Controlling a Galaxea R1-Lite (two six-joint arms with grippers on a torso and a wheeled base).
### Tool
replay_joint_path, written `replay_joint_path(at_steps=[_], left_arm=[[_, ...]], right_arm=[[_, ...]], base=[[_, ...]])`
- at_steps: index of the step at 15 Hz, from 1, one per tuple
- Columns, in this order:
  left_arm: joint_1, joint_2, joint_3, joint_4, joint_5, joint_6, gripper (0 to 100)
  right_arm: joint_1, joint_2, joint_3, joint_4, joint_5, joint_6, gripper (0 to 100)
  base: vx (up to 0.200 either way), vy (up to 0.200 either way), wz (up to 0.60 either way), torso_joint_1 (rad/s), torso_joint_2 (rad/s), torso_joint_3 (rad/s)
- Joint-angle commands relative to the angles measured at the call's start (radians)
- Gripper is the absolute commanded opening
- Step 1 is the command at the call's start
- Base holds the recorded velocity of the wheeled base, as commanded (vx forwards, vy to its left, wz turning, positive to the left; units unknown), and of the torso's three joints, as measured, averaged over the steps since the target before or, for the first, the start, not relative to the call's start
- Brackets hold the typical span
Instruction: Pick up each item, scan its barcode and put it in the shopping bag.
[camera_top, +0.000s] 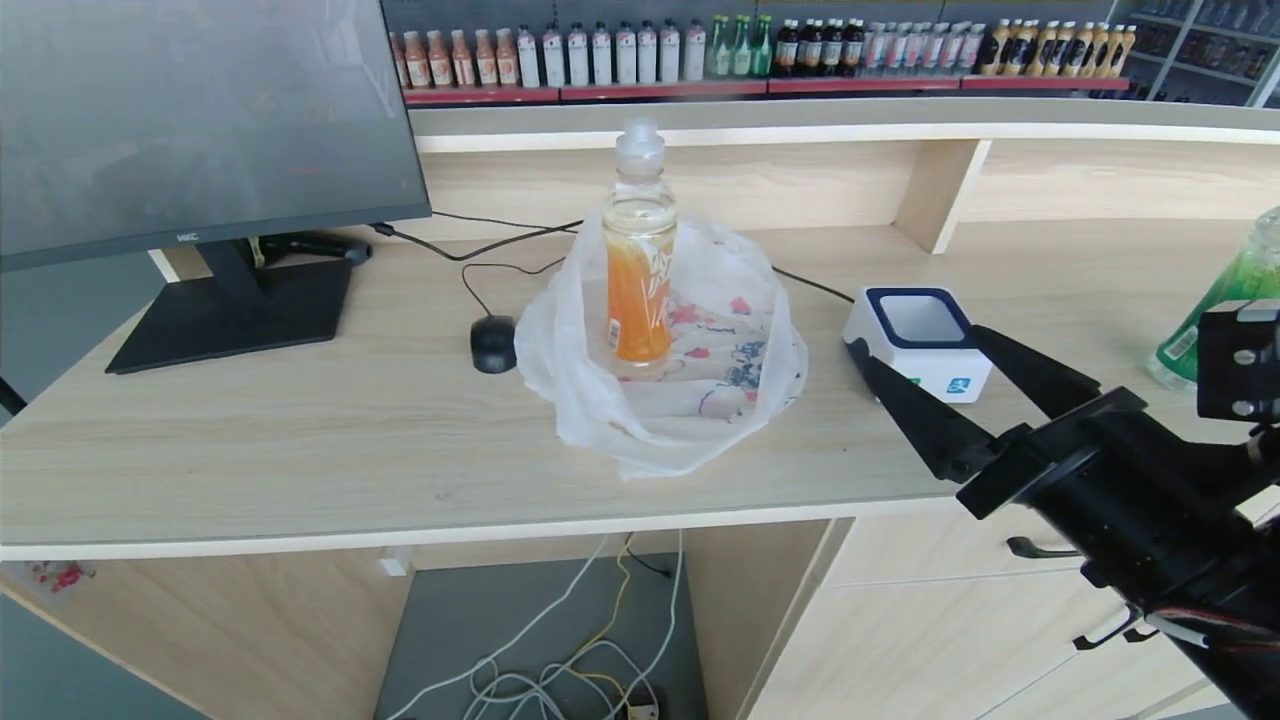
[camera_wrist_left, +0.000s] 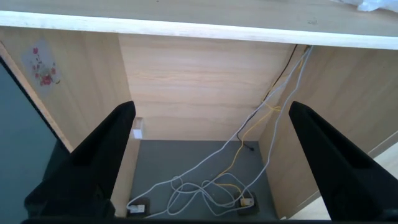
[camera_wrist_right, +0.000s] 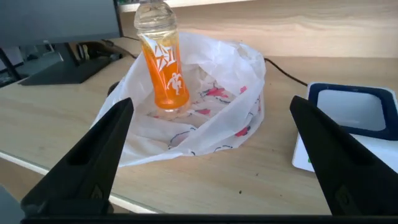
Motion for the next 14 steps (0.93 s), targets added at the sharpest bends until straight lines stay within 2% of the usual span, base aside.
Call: replay_joint_path(at_steps=[1, 14], left_arm=[[0.0, 0.0, 0.0, -0.001, 0.0, -0.001, 100], [0.0, 0.0, 0.0, -0.001, 0.0, -0.004, 100]], right_arm=[[-0.004, 0.002, 0.023, -0.002, 0.001, -0.002, 100], [-0.007, -0.001, 0.026, -0.011, 0.001, 0.0, 100]], base=[[0.0, -0.2, 0.0, -0.007, 0.0, 0.007], [0.0, -0.2, 0.0, 0.002, 0.0, 0.003]])
